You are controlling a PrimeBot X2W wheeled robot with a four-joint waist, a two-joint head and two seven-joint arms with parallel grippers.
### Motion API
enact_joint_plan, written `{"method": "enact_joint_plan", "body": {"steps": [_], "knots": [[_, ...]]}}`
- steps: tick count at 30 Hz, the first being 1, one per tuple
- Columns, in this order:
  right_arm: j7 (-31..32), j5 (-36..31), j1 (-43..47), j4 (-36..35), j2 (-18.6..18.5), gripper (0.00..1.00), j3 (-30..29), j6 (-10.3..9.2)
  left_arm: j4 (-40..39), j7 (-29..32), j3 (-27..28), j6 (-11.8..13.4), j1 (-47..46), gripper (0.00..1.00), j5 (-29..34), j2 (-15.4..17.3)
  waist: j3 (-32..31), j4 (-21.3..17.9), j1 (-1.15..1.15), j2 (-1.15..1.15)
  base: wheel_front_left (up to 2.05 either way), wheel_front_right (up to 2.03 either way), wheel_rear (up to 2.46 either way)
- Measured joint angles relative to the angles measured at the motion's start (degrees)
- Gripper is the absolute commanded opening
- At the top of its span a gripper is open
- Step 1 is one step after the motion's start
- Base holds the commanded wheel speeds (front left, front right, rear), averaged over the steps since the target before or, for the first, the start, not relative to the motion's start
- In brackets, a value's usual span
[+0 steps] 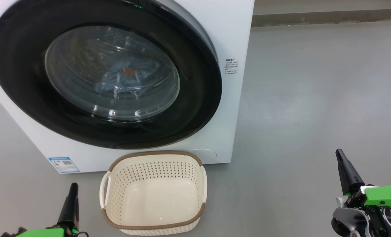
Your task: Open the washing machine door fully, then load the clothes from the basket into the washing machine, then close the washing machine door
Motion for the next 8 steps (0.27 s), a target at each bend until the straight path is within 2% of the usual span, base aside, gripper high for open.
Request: {"method": "enact_joint_plan", "body": {"steps": [8], "knots": [[0.0,0.0,0.0,0.0,0.0,0.0,0.0,0.0,0.0,0.0,0.0,0.0,0.0,0.0,0.0,0.0,0.0,0.0,0.0,0.0,0.0,0.0,0.0]]}}
